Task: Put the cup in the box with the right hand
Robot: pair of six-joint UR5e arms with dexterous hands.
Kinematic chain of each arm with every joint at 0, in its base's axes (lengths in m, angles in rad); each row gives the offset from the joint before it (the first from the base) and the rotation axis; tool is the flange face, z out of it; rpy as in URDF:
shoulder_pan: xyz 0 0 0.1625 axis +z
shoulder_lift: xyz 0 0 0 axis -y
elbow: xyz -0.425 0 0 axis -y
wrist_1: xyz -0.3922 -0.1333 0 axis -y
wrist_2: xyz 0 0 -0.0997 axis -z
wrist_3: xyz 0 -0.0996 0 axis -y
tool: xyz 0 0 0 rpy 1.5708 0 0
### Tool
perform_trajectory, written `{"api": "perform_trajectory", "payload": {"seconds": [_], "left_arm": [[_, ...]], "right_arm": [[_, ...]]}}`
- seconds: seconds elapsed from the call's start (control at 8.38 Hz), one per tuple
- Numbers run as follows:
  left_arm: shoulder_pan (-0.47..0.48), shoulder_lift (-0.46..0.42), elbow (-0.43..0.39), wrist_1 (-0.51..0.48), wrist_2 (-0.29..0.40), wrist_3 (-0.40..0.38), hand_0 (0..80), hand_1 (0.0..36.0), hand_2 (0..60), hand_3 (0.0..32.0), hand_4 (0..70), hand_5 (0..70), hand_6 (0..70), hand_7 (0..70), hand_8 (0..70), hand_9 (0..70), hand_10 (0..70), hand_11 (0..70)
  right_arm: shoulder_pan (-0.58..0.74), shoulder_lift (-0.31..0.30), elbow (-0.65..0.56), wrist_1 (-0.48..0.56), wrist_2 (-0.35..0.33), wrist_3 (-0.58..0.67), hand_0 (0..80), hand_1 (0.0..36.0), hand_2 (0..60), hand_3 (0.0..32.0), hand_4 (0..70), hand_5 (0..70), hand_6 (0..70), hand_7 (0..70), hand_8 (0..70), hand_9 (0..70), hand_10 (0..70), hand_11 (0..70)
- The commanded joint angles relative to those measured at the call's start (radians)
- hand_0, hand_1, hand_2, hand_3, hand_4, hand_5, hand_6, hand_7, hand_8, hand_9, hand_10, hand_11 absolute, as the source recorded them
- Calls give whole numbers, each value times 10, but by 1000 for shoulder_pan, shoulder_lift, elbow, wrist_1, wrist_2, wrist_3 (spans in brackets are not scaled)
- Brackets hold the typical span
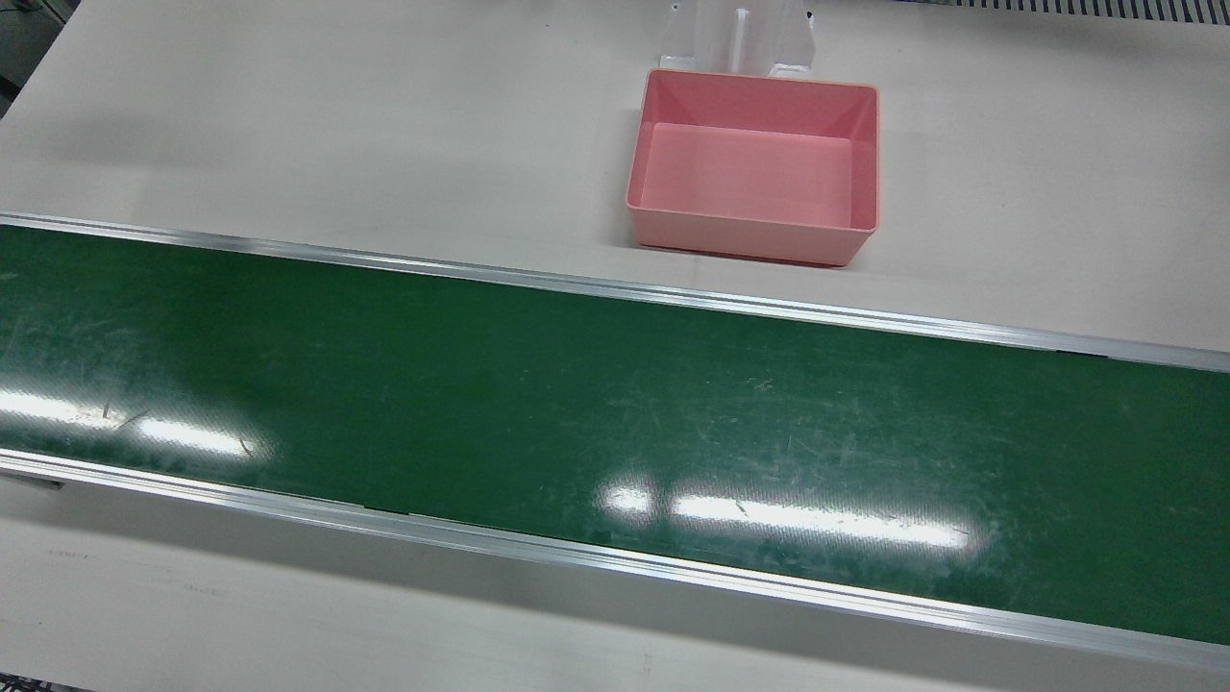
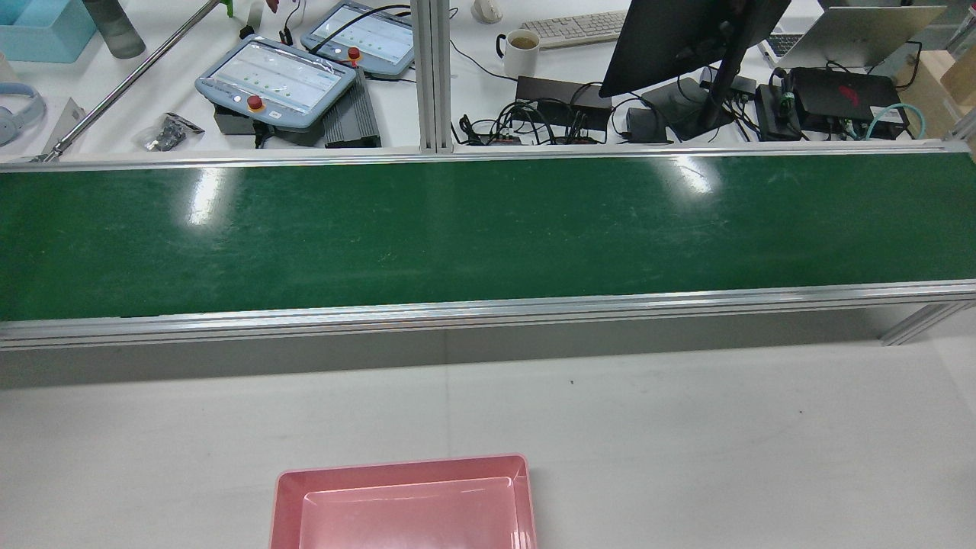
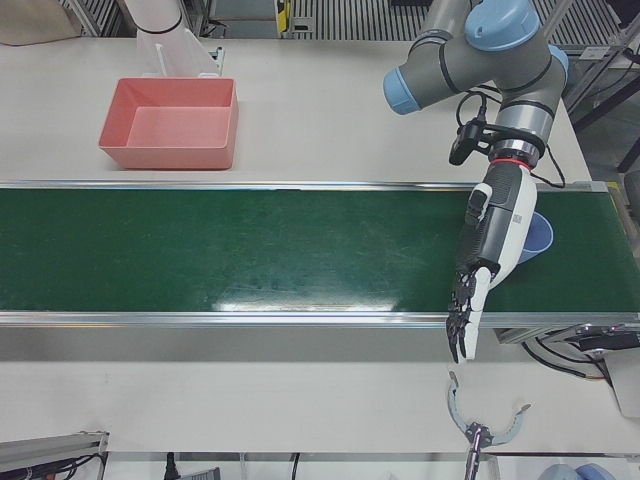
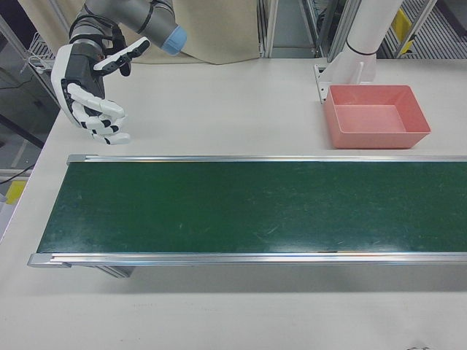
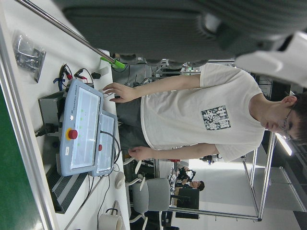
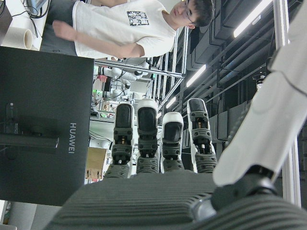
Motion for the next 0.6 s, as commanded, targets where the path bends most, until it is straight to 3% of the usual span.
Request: {"api": "perform_trajectory", "payload": {"seconds": [0.0, 0.24, 0.48], "left_arm": [[0, 0, 1, 1, 0, 0, 0, 0, 0, 0, 0, 0, 0, 0, 0, 0, 0, 0], [0, 0, 0, 1, 0, 0, 0, 0, 0, 0, 0, 0, 0, 0, 0, 0, 0, 0], [0, 0, -3, 5, 0, 0, 0, 0, 0, 0, 0, 0, 0, 0, 0, 0, 0, 0]], "right_arm": [[-10, -25, -11, 0, -2, -8, 509, 27, 0, 0, 125, 90, 240, 700, 335, 583, 236, 356], [14, -70, -77, 15, 2, -3, 511, 29, 0, 0, 94, 90, 230, 700, 322, 563, 226, 342], [37, -129, -125, 102, 4, 6, 502, 20, 0, 0, 23, 93, 218, 700, 323, 557, 240, 363]]}}
